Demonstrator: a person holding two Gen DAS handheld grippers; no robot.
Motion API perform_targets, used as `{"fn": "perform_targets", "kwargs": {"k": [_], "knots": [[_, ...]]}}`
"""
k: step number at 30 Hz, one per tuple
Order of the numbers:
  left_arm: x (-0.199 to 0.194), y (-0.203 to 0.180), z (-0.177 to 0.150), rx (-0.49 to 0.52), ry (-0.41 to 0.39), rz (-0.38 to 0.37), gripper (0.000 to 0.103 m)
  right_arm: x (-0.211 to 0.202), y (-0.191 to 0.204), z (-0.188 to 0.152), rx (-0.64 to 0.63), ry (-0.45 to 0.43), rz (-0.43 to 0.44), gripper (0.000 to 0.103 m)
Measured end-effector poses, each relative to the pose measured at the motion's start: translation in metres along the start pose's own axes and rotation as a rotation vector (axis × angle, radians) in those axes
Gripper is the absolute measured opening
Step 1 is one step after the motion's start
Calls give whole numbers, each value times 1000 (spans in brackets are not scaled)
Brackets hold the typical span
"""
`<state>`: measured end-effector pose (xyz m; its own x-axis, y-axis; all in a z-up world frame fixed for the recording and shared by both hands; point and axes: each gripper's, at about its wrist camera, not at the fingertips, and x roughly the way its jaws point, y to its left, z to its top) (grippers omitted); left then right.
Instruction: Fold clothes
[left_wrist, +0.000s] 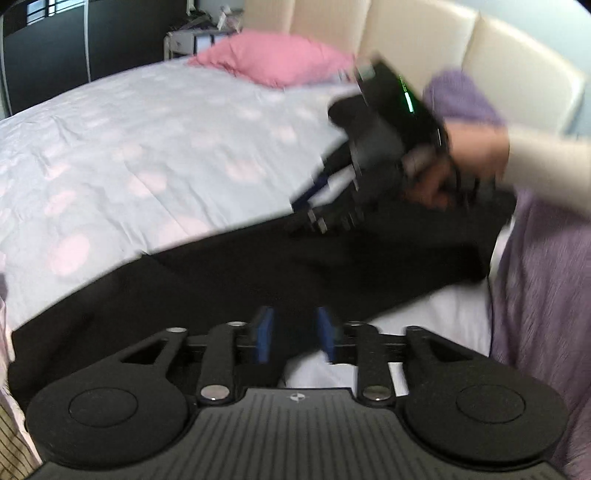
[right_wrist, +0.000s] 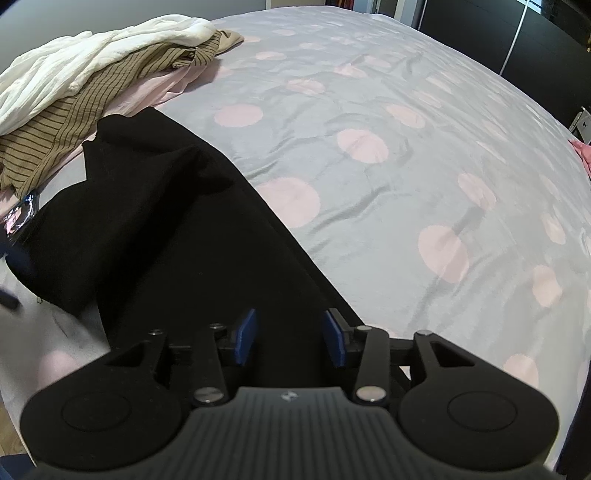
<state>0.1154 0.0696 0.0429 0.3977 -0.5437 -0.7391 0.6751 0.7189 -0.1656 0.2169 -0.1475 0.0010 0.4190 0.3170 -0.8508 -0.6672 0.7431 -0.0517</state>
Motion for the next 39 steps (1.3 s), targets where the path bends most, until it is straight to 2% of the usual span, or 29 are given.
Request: {"fn": "perform_targets", "kwargs": {"k": [2, 3, 4, 6, 8, 13, 15, 17, 22, 25, 26, 27, 30, 33, 37, 39], "knots": [[-12, 17, 8, -30, -40, -21, 50, 2, 0, 0, -1, 6, 0, 46], [-19, 26, 11, -45, -64, -4, 50, 2, 0, -1, -1, 9, 0, 46], [-25, 37, 15, -65, -85, 19, 50, 3, 0, -1, 0, 12, 0, 46], [-27, 69, 18, -140, -88, 114, 50, 5, -1, -1, 2, 18, 1, 47], [-23, 107, 16, -226, -67, 205, 50, 6, -2, -2, 3, 23, 1, 47], [-4, 198, -8, -446, 5, 372, 50, 10, -1, -4, -3, 35, 7, 50], [4, 227, -19, -531, 25, 392, 50, 12, -1, -6, -3, 42, 8, 50], [16, 245, -29, -564, 62, 408, 50, 14, -2, -8, -3, 51, 10, 51], [45, 259, -38, -550, 132, 437, 50, 20, -3, -11, -5, 65, 19, 51], [48, 255, -34, -506, 106, 463, 46, 23, -3, -11, -9, 73, 21, 53], [49, 254, -33, -493, 99, 473, 36, 24, -3, -11, -10, 76, 20, 54], [49, 252, -31, -479, 90, 482, 19, 25, -3, -11, -11, 78, 19, 54], [41, 244, -21, -420, 50, 512, 14, 27, -3, -12, -15, 87, 17, 54], [34, 236, -11, -364, 13, 540, 13, 27, -3, -12, -20, 90, 13, 54], [43, 237, -3, -341, 65, 576, 13, 23, -4, -12, -19, 82, 3, 54], [47, 235, -4, -333, 85, 597, 19, 22, -4, -12, -19, 81, -1, 54]]}}
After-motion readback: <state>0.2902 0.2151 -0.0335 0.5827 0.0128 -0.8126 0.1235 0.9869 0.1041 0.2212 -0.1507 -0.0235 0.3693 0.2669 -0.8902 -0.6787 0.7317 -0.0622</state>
